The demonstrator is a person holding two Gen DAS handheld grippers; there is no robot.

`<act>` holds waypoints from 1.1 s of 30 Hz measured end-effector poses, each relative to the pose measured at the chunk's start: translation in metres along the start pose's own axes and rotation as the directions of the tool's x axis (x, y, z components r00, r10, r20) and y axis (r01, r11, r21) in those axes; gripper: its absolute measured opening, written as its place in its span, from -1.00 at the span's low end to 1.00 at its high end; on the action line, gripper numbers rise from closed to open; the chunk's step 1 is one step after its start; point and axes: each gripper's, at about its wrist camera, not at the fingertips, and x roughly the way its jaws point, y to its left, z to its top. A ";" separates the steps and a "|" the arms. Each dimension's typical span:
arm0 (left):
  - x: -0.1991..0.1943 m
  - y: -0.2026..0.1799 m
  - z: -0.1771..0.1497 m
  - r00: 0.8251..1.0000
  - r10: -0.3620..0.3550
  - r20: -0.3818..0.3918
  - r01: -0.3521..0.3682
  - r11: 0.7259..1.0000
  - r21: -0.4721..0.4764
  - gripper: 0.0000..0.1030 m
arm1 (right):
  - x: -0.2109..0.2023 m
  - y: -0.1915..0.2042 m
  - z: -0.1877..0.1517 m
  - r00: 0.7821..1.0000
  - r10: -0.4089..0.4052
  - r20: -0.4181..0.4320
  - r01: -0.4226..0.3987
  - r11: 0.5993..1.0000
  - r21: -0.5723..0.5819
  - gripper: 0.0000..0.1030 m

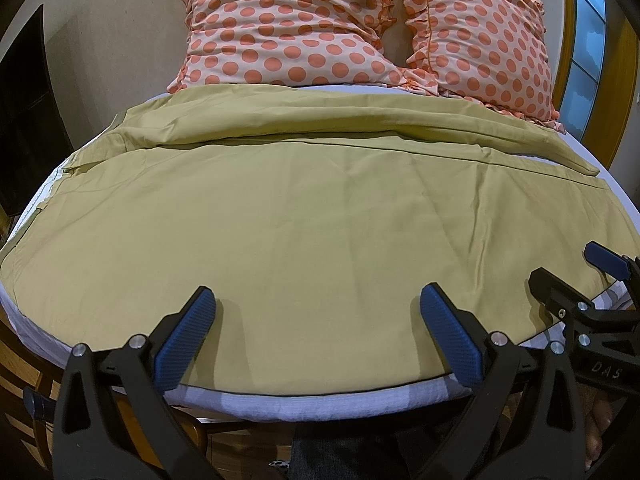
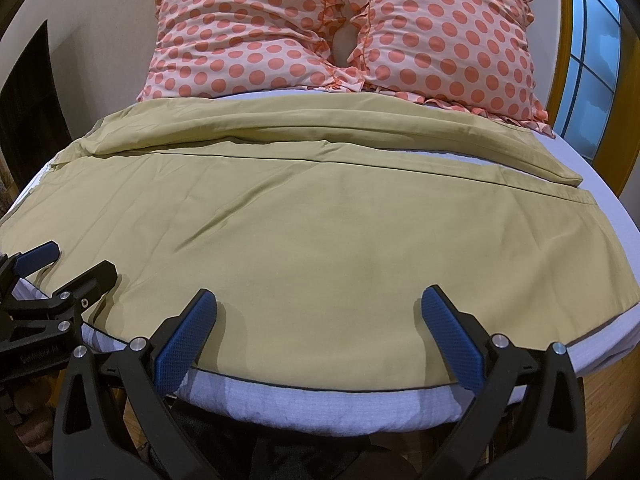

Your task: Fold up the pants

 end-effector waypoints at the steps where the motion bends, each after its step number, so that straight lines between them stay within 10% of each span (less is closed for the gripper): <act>1: 0.000 0.000 0.000 1.000 0.000 0.000 0.000 1.000 0.000 0.97 | 0.000 0.000 0.000 1.000 0.000 0.000 0.000 1.000 0.000 0.97; 23: 0.001 -0.003 0.007 1.000 -0.014 -0.015 0.014 1.000 0.014 0.97 | -0.004 -0.006 -0.007 0.994 0.055 0.089 -0.051 0.998 -0.049 0.97; 29: -0.005 0.011 0.022 1.000 -0.026 0.008 0.026 1.000 -0.003 0.97 | -0.012 -0.083 0.060 0.997 -0.018 0.080 0.005 0.988 0.156 0.97; 33: -0.014 0.023 0.046 0.992 -0.070 0.108 0.075 0.996 -0.051 0.97 | 0.003 -0.173 0.141 0.989 -0.137 0.057 0.103 0.910 0.402 0.93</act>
